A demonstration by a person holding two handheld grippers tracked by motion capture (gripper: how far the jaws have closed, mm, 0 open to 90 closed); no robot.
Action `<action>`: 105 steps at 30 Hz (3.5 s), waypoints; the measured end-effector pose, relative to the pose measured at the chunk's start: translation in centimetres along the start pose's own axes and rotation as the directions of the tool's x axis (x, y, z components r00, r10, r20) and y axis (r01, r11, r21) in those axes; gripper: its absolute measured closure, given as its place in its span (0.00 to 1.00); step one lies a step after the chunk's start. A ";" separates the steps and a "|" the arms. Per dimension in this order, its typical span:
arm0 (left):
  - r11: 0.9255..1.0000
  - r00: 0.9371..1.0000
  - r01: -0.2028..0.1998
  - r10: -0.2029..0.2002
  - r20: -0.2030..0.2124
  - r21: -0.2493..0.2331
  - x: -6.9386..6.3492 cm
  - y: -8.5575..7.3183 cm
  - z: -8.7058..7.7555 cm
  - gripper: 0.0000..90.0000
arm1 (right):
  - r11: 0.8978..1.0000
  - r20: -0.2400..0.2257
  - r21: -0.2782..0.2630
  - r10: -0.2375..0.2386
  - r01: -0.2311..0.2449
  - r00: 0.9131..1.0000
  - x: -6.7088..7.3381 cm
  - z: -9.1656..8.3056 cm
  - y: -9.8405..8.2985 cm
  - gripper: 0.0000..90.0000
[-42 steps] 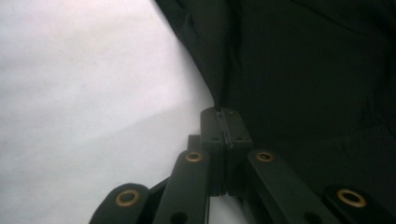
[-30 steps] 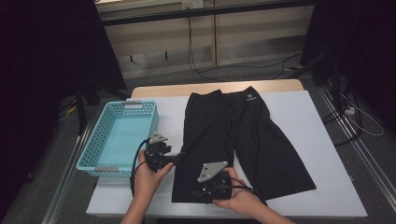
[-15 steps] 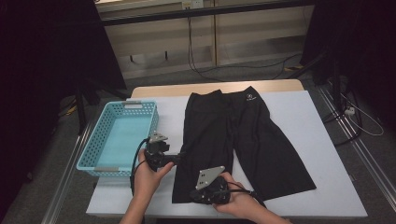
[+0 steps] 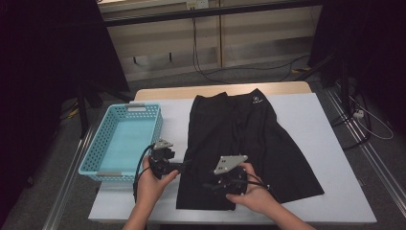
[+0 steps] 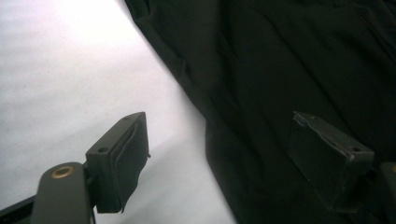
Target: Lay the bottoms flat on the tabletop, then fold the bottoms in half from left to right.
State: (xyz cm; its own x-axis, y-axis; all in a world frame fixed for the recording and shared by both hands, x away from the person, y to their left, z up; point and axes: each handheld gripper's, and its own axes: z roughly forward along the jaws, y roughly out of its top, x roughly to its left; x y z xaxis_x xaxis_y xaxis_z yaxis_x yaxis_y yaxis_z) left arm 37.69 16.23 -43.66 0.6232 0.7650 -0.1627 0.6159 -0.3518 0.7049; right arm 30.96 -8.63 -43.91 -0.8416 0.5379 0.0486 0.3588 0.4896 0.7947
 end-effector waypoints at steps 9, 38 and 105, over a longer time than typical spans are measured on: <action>1.000 1.000 -0.004 0.003 0.014 0.012 0.2 -0.4 0.3 0.21 | 0.996 0.165 -0.025 0.093 -0.090 0.982 -2.9 0.3 0.2 0.29; 0.995 0.991 -0.080 0.085 -0.103 0.058 -2.1 -1.1 1.6 0.41 | 0.982 0.301 -0.065 0.187 -0.176 0.935 -6.2 0.5 0.9 0.19; 0.998 0.983 0.008 0.003 0.183 -0.058 -4.5 1.4 1.0 0.99 | 0.945 0.277 -0.109 0.326 -0.307 0.904 -10.9 2.9 4.8 0.99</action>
State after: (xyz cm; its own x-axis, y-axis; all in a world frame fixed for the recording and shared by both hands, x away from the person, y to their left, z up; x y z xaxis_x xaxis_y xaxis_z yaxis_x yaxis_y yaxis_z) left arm 36.21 11.76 -42.60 0.7027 0.6522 -0.2843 0.5918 -0.3139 0.7425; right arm 43.02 -10.14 -42.43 -0.5320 0.8359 0.1353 0.5537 0.2225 0.8024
